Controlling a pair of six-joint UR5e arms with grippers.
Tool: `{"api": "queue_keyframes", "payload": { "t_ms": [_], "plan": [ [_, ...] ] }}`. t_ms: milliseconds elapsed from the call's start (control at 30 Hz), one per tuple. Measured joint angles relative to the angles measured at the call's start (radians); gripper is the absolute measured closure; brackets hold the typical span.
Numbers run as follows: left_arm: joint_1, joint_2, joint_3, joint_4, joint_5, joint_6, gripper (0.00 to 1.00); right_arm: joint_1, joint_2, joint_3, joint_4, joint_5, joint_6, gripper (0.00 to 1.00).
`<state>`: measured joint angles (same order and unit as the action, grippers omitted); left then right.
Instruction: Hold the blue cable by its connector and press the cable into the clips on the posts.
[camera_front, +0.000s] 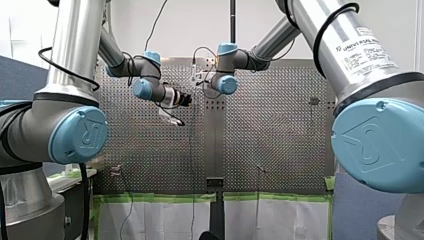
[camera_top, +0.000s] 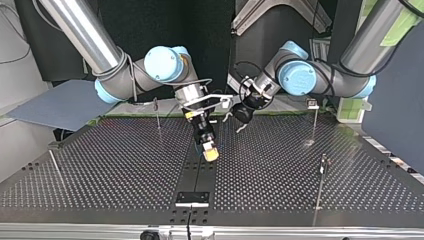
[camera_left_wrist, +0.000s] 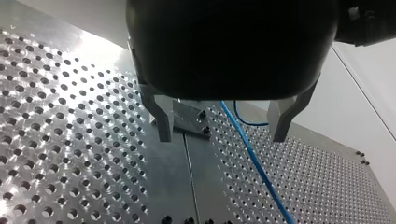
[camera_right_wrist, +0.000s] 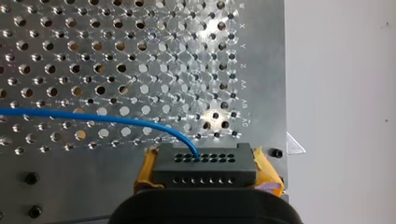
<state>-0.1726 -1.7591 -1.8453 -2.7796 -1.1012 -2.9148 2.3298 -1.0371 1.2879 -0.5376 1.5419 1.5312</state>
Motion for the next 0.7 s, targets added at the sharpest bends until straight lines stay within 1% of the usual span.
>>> {"api": "queue_keyframes", "payload": {
  "t_ms": [133, 400, 533, 700],
  "plan": [
    [-0.007, -0.018, -0.004, 0.029, 0.0, -0.019, 0.0, 0.002, 0.0, 0.0, 0.002, 0.0, 0.0, 1.0],
    [-0.021, -0.085, 0.003, 0.092, 0.0, 0.015, 0.0, 0.004, -0.001, 0.0, 0.002, 0.0, 0.0, 1.0],
    [-0.022, -0.117, 0.005, 0.105, -0.012, 0.013, 0.0, 0.004, -0.001, 0.0, 0.001, 0.0, 0.0, 1.0],
    [-0.019, -0.13, 0.004, 0.124, -0.029, 0.009, 0.0, 0.004, -0.001, 0.0, 0.001, 0.0, 0.0, 1.0]
  ]
}}
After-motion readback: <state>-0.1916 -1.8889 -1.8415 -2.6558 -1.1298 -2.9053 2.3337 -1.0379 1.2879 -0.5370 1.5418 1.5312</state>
